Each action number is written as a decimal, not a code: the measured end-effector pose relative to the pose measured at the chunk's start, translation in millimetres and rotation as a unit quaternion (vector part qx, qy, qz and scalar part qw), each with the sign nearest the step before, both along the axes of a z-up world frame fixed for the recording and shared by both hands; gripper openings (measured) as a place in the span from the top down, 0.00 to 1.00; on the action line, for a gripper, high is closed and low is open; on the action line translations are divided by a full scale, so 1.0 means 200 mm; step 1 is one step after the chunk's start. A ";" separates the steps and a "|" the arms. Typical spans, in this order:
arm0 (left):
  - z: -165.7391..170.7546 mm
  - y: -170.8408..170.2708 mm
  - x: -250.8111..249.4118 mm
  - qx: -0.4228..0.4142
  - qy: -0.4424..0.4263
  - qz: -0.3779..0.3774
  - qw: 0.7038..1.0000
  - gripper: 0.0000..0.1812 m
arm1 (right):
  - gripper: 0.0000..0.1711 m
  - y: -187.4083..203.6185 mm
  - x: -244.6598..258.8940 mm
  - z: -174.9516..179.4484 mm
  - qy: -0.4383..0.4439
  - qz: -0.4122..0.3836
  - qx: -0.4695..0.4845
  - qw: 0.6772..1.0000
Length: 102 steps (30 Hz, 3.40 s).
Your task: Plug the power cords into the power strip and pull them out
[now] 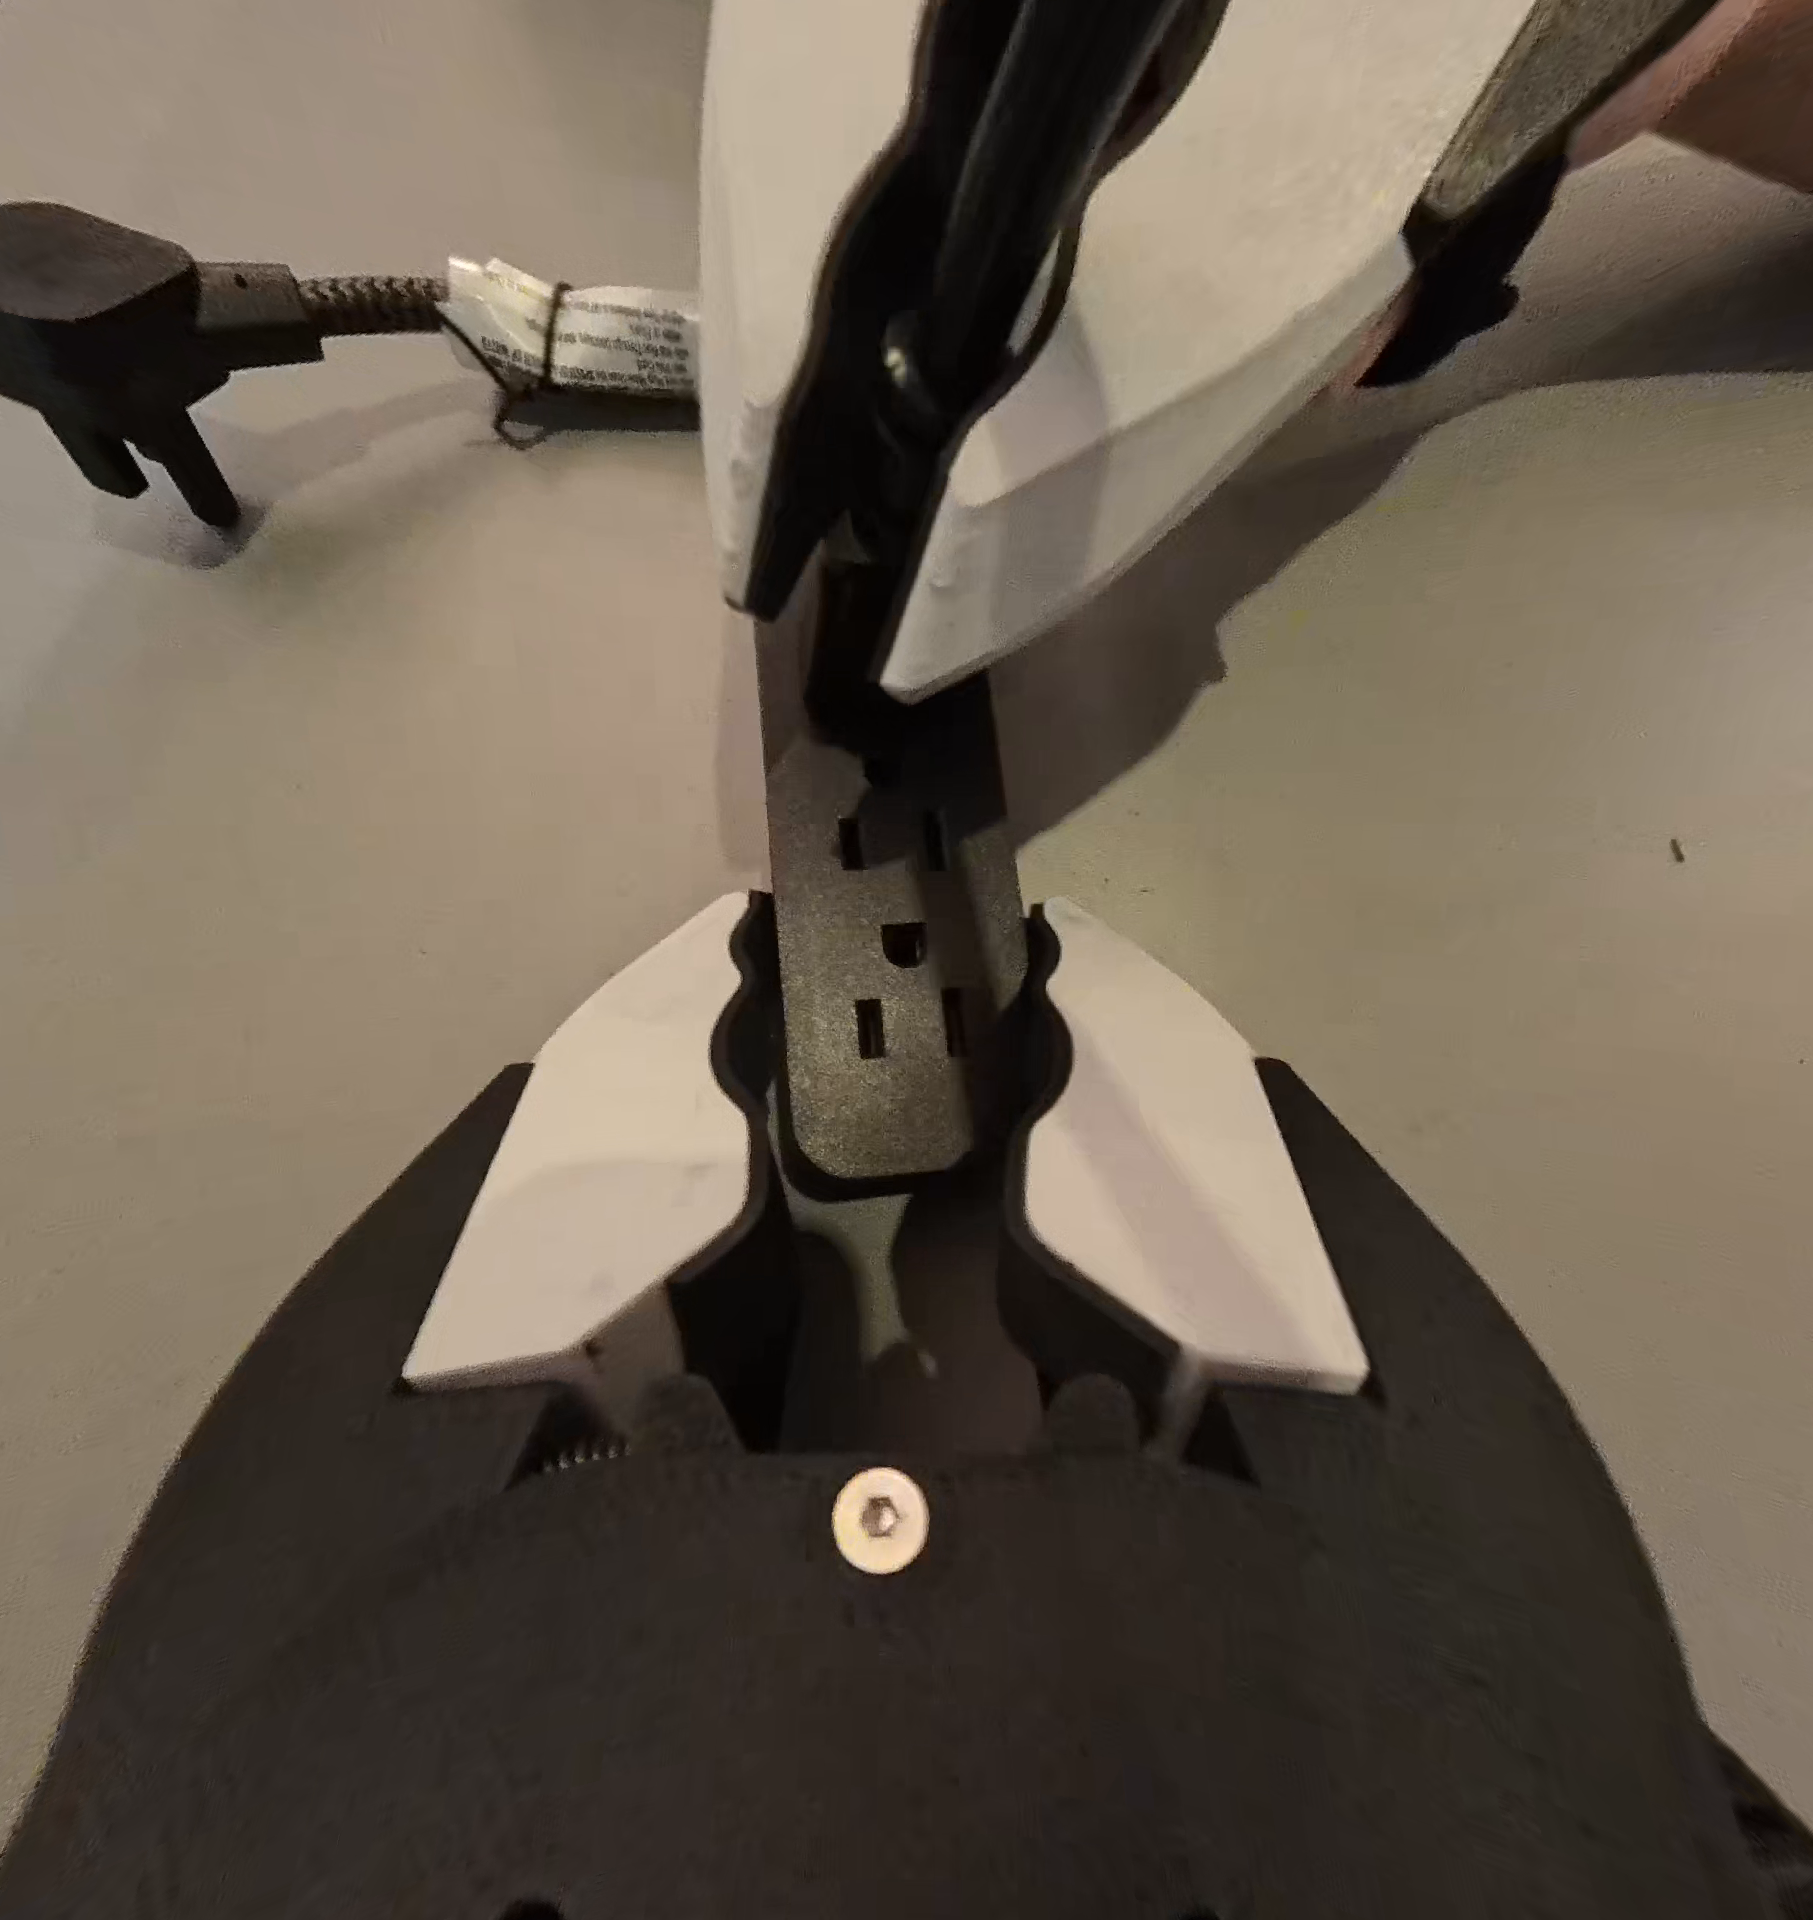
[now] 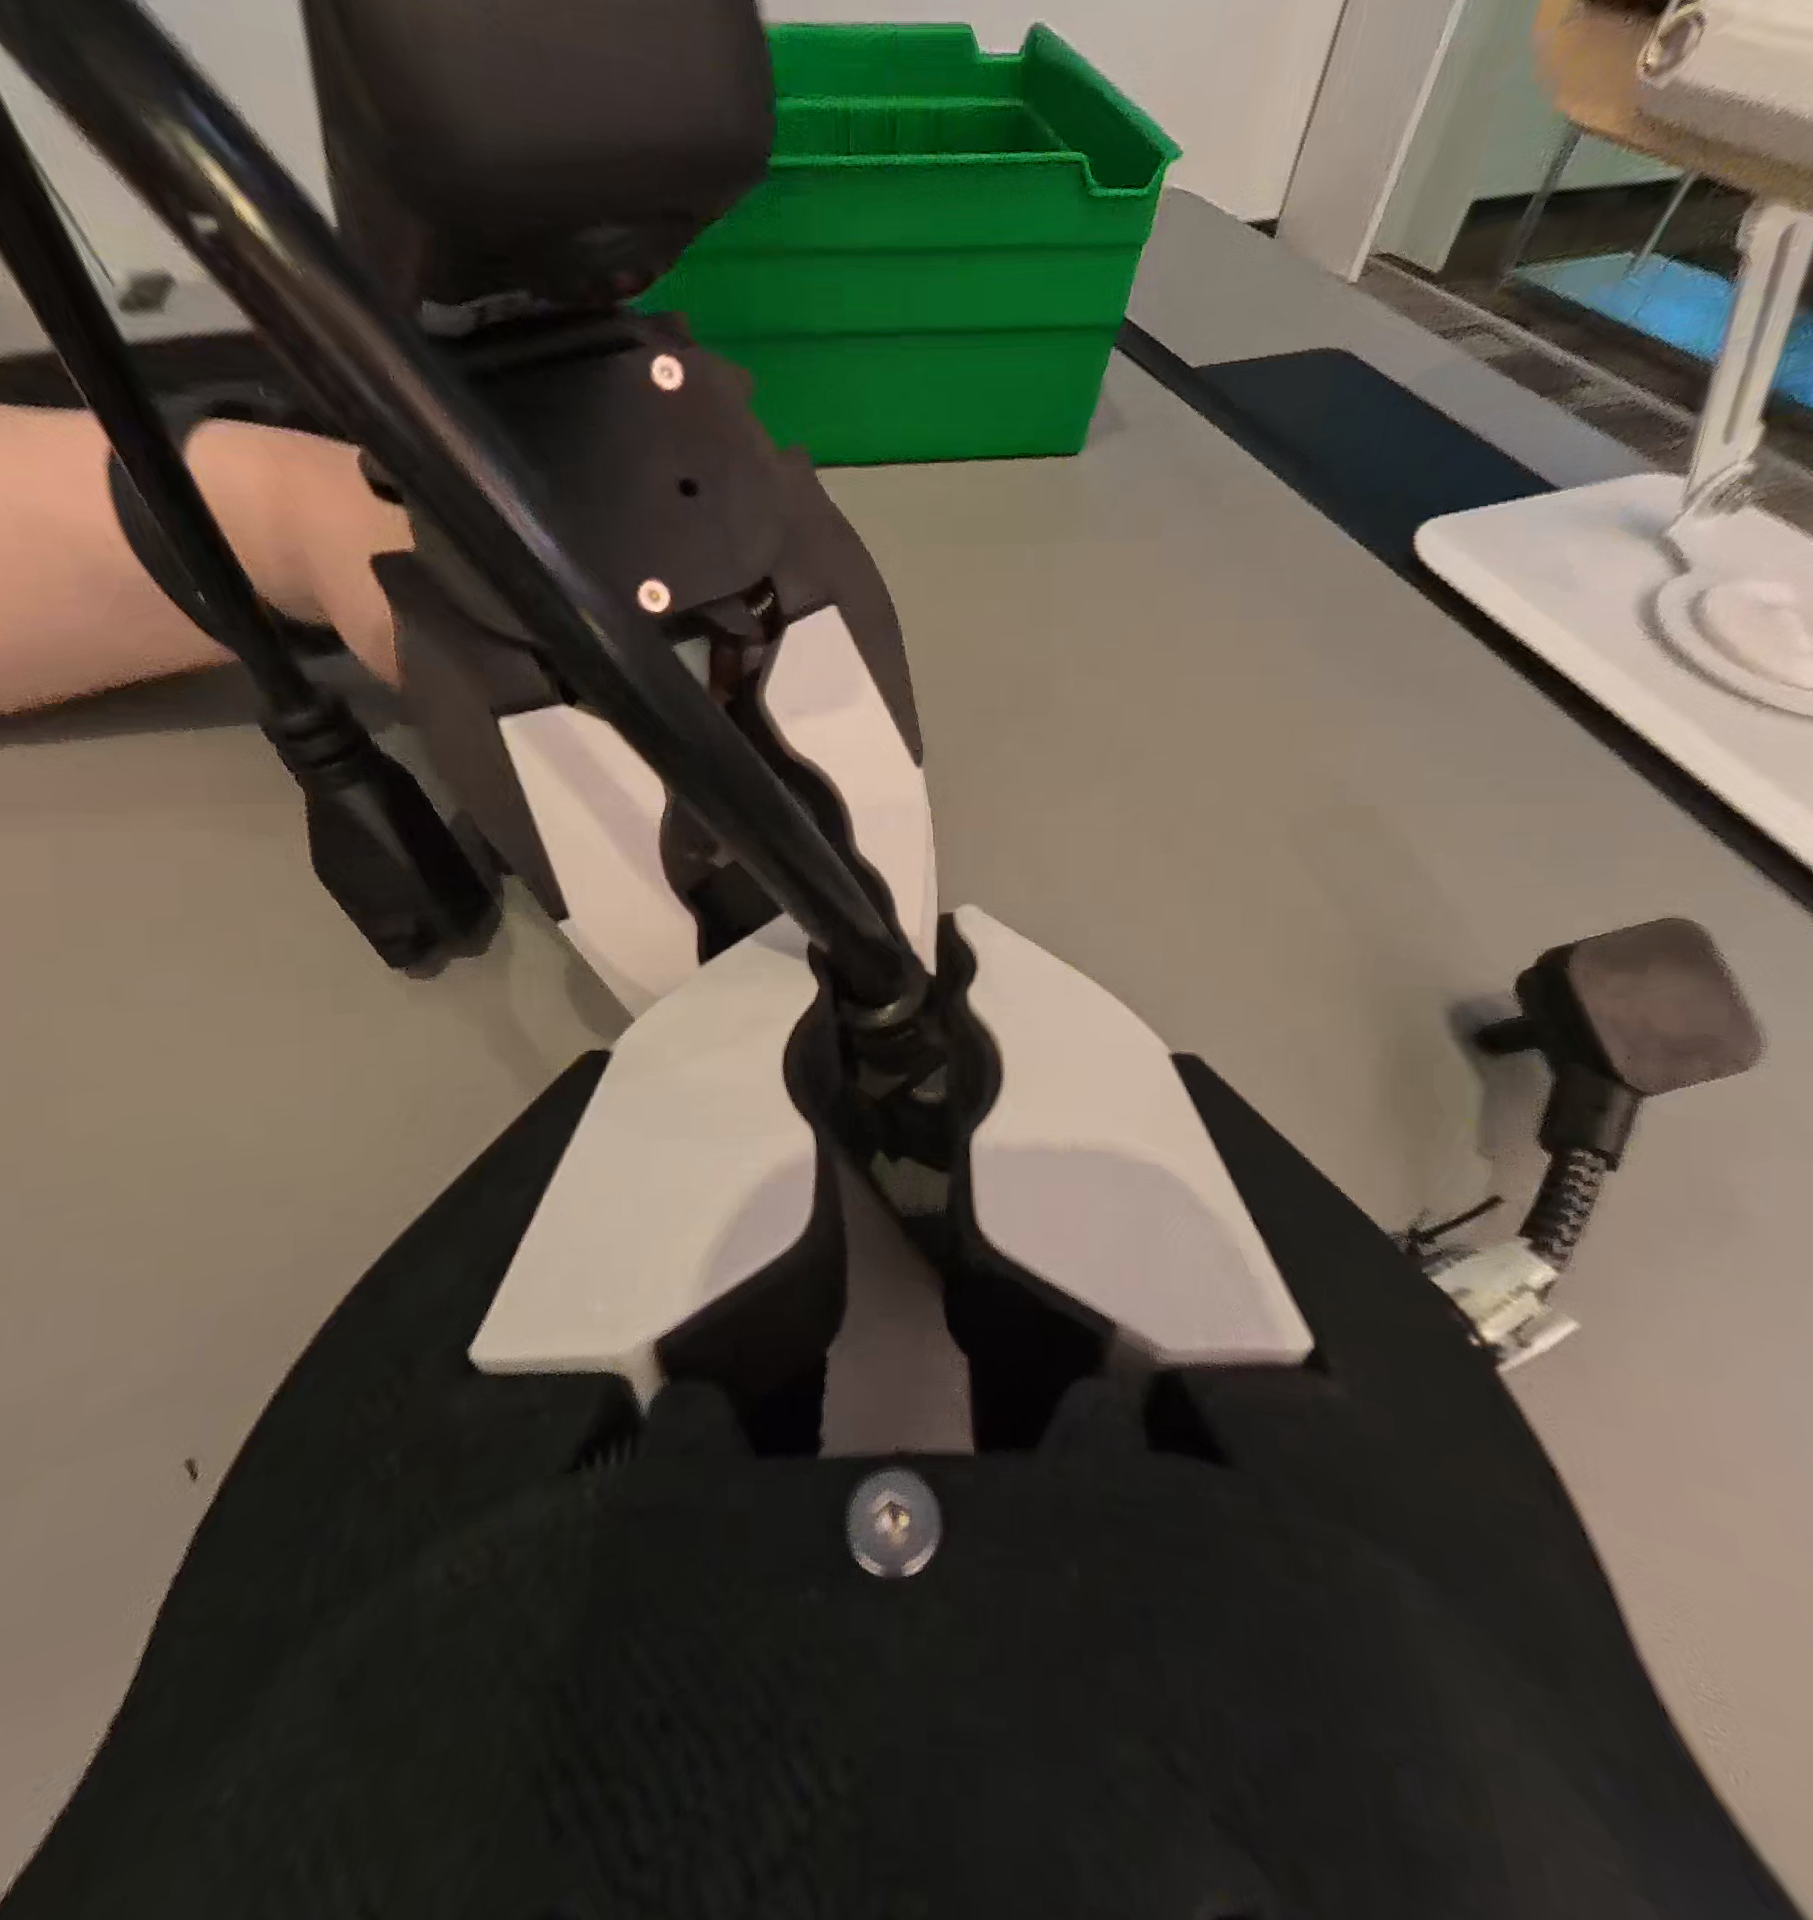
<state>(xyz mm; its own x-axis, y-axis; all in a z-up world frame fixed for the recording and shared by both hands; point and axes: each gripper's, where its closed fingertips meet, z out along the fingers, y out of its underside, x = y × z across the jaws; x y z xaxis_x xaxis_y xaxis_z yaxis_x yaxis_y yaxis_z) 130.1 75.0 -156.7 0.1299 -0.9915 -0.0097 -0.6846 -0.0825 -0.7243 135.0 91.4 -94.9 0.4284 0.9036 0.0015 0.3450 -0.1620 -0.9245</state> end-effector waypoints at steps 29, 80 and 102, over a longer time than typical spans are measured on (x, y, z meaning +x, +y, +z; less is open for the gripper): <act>0.12 -0.01 0.08 -0.024 -0.087 -0.044 0.995 0.91 | 0.88 -0.03 0.07 -0.01 -0.017 0.062 0.045 0.997; 0.14 -0.05 -0.09 -0.057 -0.080 -0.114 0.989 0.77 | 0.86 -0.08 -0.07 -0.07 0.008 0.115 0.000 0.993; 0.12 -0.01 -0.08 -0.002 -0.085 -0.079 0.993 0.91 | 0.87 -0.07 -0.08 -0.06 -0.091 0.064 0.108 0.988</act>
